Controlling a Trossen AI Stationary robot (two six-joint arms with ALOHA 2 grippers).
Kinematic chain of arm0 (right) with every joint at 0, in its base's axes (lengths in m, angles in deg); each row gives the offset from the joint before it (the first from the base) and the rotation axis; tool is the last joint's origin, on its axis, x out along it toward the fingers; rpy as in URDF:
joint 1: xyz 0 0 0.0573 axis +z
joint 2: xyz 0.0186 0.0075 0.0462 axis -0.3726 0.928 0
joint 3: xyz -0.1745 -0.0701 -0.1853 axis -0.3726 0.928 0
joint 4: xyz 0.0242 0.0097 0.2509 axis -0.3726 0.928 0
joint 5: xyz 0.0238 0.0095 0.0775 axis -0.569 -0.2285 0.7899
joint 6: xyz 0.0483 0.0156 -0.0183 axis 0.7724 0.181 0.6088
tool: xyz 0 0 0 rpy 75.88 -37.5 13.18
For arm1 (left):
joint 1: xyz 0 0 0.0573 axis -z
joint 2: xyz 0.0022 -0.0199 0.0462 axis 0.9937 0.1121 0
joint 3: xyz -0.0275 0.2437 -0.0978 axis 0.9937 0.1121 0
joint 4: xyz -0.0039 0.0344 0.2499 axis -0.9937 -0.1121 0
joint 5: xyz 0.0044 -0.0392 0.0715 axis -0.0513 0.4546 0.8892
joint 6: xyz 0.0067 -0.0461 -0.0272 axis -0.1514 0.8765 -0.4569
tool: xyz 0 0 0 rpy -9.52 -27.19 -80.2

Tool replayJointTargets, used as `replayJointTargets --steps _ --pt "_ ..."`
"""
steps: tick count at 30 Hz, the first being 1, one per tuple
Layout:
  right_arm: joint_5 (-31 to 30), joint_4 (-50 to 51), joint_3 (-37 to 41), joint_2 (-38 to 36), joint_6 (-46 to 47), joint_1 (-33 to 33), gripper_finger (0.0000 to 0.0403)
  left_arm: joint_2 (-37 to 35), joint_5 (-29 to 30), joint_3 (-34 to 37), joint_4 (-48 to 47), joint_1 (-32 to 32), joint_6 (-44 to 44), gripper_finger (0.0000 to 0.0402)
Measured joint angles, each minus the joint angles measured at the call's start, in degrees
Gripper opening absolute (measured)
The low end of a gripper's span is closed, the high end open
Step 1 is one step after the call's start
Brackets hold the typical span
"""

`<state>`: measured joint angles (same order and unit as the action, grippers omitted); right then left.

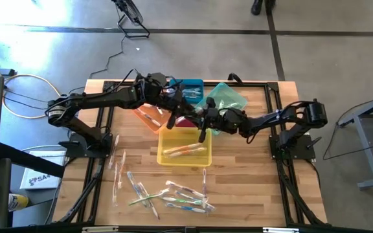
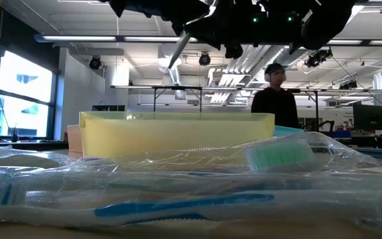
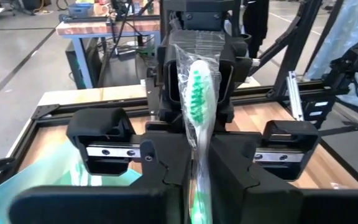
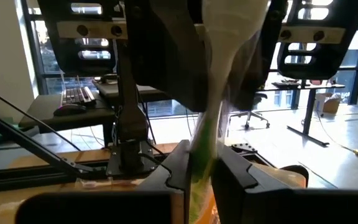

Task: Pick & Place Toothbrushes
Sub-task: Put the green toothbrush into the green bin

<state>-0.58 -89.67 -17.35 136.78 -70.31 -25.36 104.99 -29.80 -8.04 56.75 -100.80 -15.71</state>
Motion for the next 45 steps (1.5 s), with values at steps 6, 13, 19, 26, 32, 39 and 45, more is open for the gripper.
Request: replayJointTargets --steps 6,13,19,26,32,39,45 --pt "-0.32 0.07 0.00 0.00 0.23 -0.04 0.0033 -0.04 2.24 0.00 0.02 0.00 0.02 0.0082" --pt "-0.09 0.11 0.00 0.00 1.42 0.00 0.0033 -0.04 3.34 -0.02 0.04 0.00 0.02 0.0133" --pt "-0.09 0.12 0.00 0.00 1.44 0.00 0.0033 -0.04 4.97 -0.05 0.00 0.00 0.04 0.0183" --pt "-0.03 0.12 0.00 0.00 1.44 0.00 0.0033 -0.04 5.16 -0.07 -0.04 -0.02 0.04 0.0211" --pt "-0.43 0.12 0.00 0.00 1.46 0.00 0.0033 -0.04 5.16 -0.07 -0.36 -0.02 0.47 0.0212" --pt "-1.51 0.09 0.00 0.00 1.65 0.00 0.0034 -0.04 4.81 -0.07 -1.54 -0.02 2.17 0.0211" --pt "-1.72 0.36 0.00 0.00 4.55 0.00 0.0034 -0.65 4.68 -0.07 -3.28 -0.04 1.97 0.0211"
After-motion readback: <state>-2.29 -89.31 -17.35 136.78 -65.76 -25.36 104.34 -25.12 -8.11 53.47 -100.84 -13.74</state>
